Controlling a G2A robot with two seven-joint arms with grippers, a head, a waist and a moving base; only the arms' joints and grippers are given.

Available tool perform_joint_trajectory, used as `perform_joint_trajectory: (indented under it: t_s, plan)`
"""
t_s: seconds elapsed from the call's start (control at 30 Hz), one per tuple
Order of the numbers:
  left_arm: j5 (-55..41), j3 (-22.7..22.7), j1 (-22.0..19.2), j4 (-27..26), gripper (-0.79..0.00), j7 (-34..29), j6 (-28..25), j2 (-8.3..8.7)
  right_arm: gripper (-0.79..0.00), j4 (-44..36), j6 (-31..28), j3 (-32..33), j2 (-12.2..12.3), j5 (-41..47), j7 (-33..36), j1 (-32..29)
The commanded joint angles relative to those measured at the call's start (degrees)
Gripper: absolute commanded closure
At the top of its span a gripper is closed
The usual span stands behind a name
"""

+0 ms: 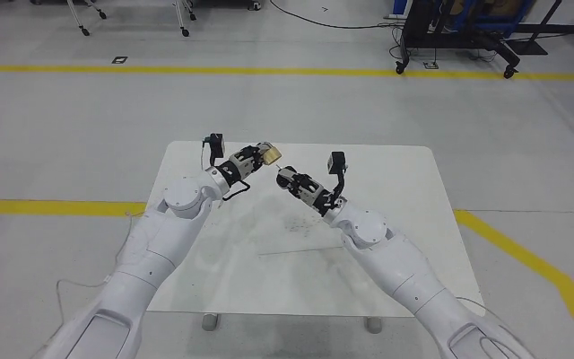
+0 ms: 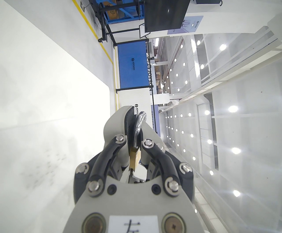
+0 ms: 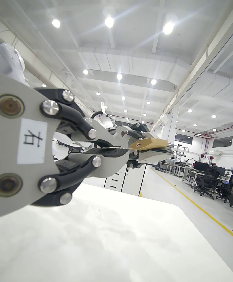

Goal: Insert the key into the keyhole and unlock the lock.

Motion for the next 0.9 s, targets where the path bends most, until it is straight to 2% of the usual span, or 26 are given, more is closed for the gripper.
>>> perform_joint_trajectory:
  t_s: [0.0,0.4,0.67,0.87]
  plan:
    - [0.0,-0.2,0.1,0.0,0.000,-0.7,0.4,-0.06,0.000,0.2,-0.4,0.1,-0.2,-0.4,-0.6,0.2]
    - [1.0,-1.3,0.3,0.0,0.000,-1.7,1.5,-0.48,0.000,0.9,0.5,0.6,-1.2,-2.4,-1.3,0.6]
    - [1.6,-2.0,-0.1,0.8,0.000,-1.9,2.7,-0.79,0.000,1.1,-1.8,0.7,-1.6,-8.3,-3.7,0.3]
    - [2.2,-2.5,-0.2,1.1,0.000,-2.1,3.0,-1.01,0.000,1.2,-0.8,0.9,-2.0,-11.1,-4.2,0.5]
